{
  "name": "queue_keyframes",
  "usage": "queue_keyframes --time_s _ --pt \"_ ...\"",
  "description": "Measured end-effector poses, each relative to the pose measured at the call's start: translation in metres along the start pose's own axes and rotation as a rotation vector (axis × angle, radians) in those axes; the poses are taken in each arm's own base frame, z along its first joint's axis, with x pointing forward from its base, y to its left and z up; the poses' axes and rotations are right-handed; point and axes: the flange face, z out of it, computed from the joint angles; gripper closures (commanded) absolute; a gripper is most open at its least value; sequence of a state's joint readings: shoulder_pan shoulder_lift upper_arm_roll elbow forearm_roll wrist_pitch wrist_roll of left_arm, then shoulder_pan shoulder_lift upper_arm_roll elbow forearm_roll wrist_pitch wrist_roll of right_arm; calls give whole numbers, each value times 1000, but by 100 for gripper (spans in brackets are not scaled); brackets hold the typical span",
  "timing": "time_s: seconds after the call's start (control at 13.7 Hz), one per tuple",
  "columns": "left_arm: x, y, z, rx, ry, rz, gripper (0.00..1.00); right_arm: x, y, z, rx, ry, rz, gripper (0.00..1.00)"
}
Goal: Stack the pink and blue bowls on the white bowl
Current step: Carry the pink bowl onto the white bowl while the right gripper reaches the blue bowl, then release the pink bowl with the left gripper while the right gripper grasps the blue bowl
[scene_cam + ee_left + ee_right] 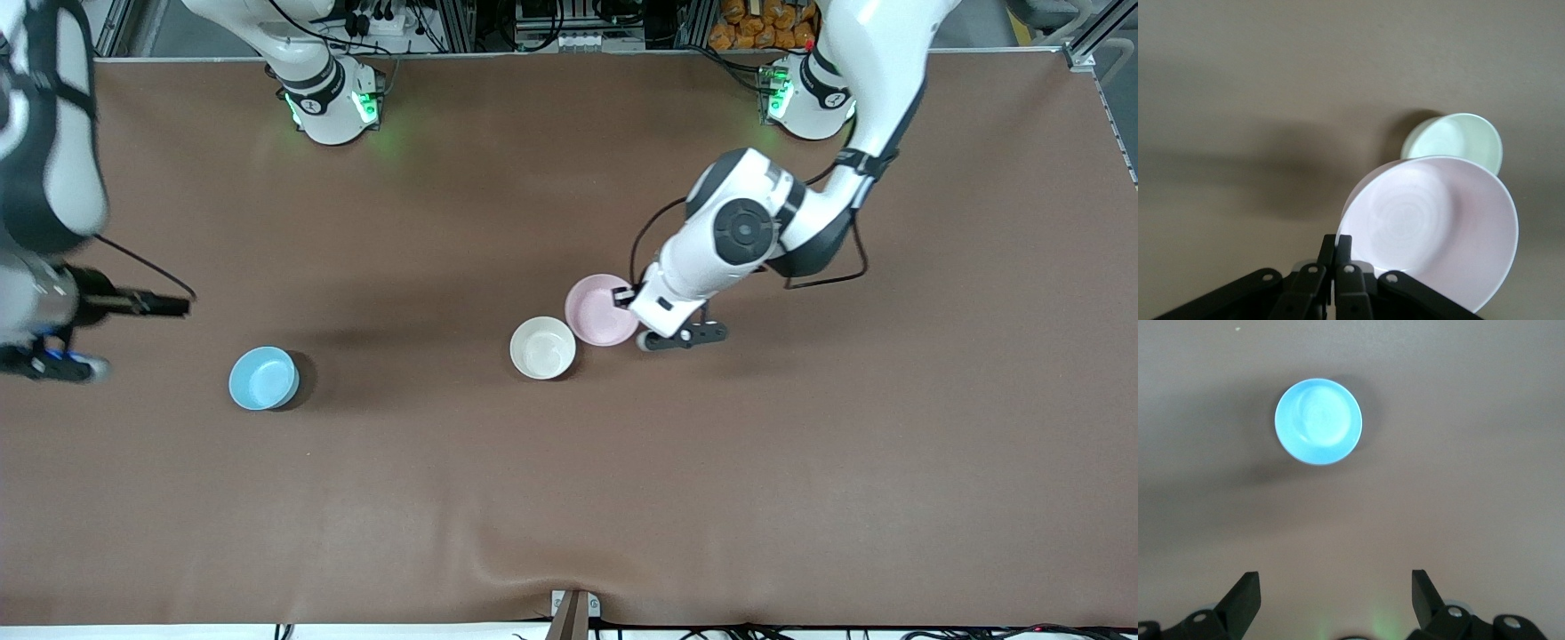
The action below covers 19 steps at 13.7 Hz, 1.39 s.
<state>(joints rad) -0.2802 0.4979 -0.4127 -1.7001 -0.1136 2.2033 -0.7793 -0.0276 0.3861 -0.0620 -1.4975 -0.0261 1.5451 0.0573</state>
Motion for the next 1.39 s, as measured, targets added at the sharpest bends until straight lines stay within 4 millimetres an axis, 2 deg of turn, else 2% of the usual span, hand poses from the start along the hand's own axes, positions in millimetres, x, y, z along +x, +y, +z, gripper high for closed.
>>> queue_keyframes --time_s 0.22,0.37,0.51,0.58,0.8,1.02,1.1,1.17,1.24,1.32,1.39 --pt "-5 28 24 -44 9 -23 100 41 -4 58 -7 -3 -47 0" --pt "-3 39 43 -79 22 -30 100 58 12 79 0 18 -125 0" --pt "0 43 63 -93 20 -33 100 66 32 93 9 21 -169 0" --pt "3 44 73 -97 25 -36 100 69 36 99 13 20 -174 0" --pt "7 48 89 -89 53 -30 100 81 31 119 55 38 -168 0" --pt "9 53 94 -97 61 -28 100 89 31 159 57 41 -163 0" --pt "9 53 97 -100 63 -29 97 89 31 167 56 48 -161 0" --pt "10 52 102 -98 60 -31 76 90 31 172 56 55 -160 0" --pt "10 51 106 -95 56 -33 33 90 31 174 56 57 -160 0" --pt "11 50 109 -94 54 -35 0 90 31 177 56 58 -160 0" --pt "11 50 111 -94 53 -38 0 91 31 182 56 59 -159 0"
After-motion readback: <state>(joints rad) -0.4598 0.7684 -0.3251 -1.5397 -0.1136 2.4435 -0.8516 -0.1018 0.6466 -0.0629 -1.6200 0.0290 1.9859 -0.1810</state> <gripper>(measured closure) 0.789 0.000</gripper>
